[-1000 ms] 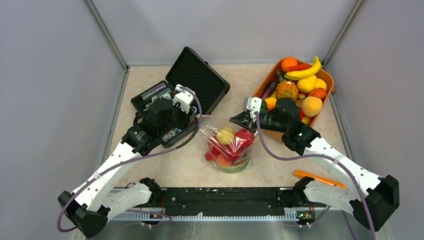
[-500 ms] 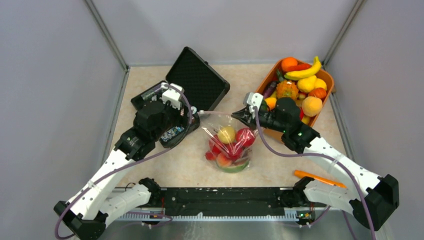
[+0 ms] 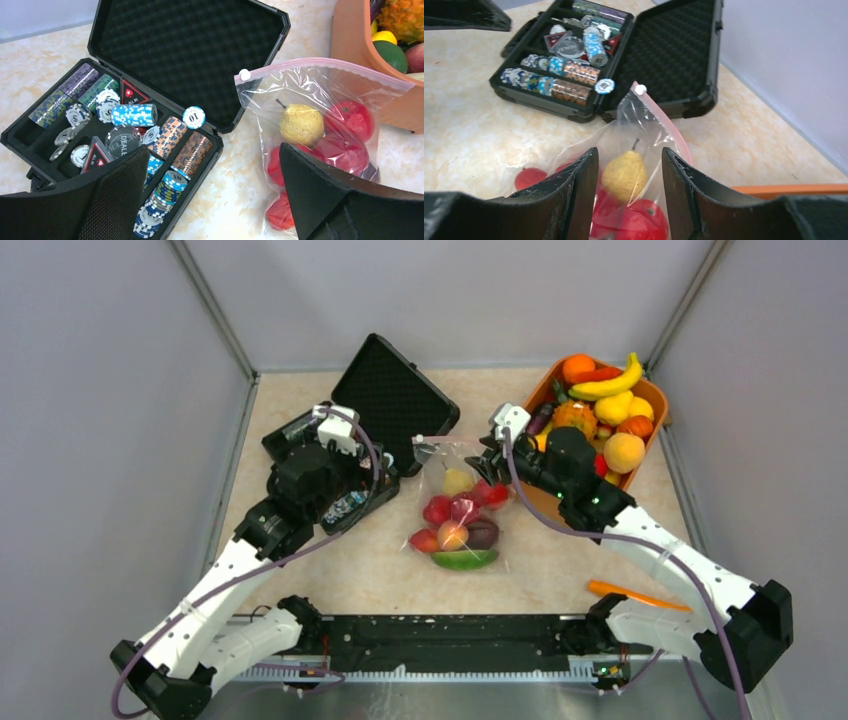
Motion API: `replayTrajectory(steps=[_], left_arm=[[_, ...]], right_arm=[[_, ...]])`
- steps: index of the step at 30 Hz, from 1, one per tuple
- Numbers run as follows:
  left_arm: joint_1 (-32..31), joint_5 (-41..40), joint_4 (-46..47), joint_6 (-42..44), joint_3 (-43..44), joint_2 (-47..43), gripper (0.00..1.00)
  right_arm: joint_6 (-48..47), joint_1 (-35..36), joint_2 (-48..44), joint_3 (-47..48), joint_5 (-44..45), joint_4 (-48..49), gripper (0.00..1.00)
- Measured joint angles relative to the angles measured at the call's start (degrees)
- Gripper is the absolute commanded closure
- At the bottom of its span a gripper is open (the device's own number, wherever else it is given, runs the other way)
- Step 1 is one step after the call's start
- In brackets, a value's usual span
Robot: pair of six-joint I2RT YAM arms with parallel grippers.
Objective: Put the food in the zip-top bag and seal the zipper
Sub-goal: Place the zipper food storage bag at the center of the board, then reset both arms
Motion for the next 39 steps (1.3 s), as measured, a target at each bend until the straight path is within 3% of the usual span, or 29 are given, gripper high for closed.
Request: replayTrajectory(steps=[7, 11, 14, 17, 22, 26, 39], left_arm=[[0.0, -0.2, 1.0, -4.1, -0.5, 1.6, 0.01], [0.3, -0.7, 1.2, -7.8, -1.1, 3.8, 0.01], [1.8, -1.7, 1.2, -10.9, -1.2, 5.1, 0.01], [5.8, -1.8, 1.0, -14.6, -1.2, 5.4, 0.01], [15.4, -1.5, 0.5, -20.1, -1.8, 5.4, 0.01], [16.0, -3.4, -1.4, -23.4, -1.9, 5.5, 0.01], [16.0, -16.8, -10.9, -28.2, 1.9, 7.1, 0.01]], right_arm=[[4.3, 0.0, -0.8, -0.5, 7.6, 0.2, 0.41], [10.4, 0.0, -2.8, -2.7, 15.8, 0.2, 0.13], [15.0, -0.5, -6.1, -4.7, 23.1, 0.0, 0.06], [18.7, -4.0, -9.9, -5.1, 25.7, -1.2, 0.06], [26.8, -21.6, -11.6, -0.7, 25.2, -7.5, 0.05], [30.5, -30.5, -11.7, 1.4, 23.5, -12.9, 0.05], [30.9, -31.7, -16.7, 0.4, 20.7, -16.0, 0.04]])
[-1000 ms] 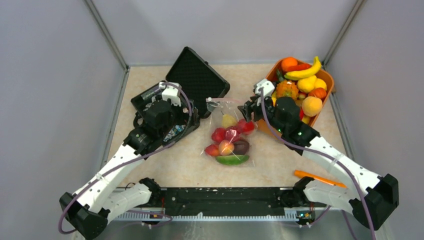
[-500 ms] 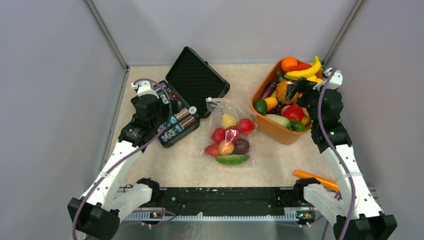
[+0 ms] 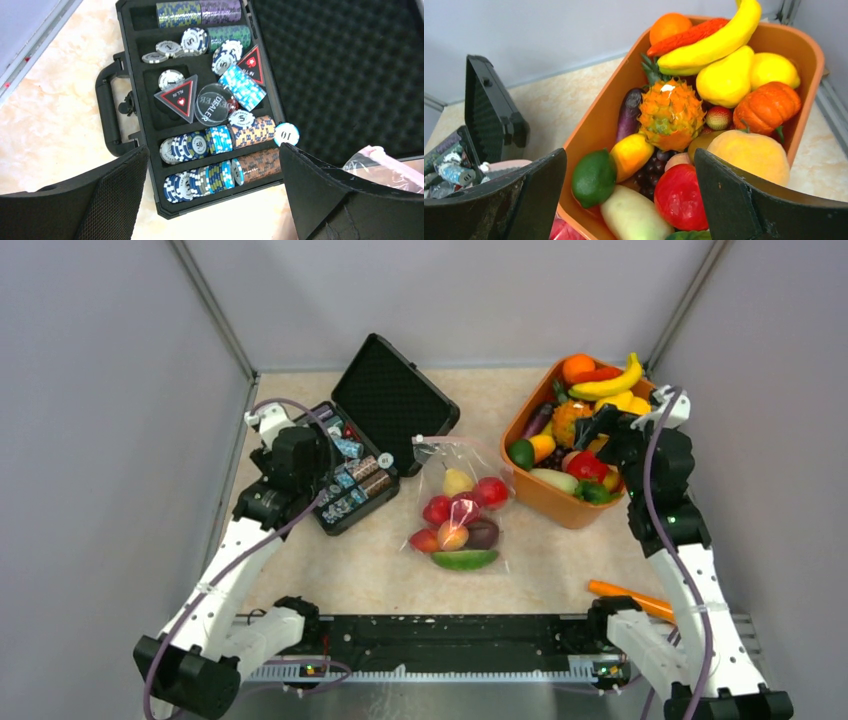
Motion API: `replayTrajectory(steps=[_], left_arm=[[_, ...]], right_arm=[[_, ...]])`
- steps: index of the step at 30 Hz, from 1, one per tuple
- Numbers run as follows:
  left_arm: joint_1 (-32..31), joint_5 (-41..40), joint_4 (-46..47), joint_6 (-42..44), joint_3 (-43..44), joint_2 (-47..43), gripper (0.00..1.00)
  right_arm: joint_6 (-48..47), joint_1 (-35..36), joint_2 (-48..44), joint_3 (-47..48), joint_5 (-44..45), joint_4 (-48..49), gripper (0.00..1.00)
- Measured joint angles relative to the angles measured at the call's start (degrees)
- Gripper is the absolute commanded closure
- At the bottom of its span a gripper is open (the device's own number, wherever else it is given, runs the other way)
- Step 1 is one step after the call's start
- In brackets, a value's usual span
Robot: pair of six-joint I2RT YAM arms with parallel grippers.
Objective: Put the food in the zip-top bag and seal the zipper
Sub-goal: Reset both arms
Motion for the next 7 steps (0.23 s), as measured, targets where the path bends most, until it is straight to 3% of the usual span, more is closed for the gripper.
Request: replayTrajectory(steps=[7], left_arm=[[0.0, -0.9, 1.5, 0.4, -0.6, -4.4, 0.01]], right_arm=[[0.1, 0.0, 1.9, 0.0, -2.5, -0.9, 0.04]])
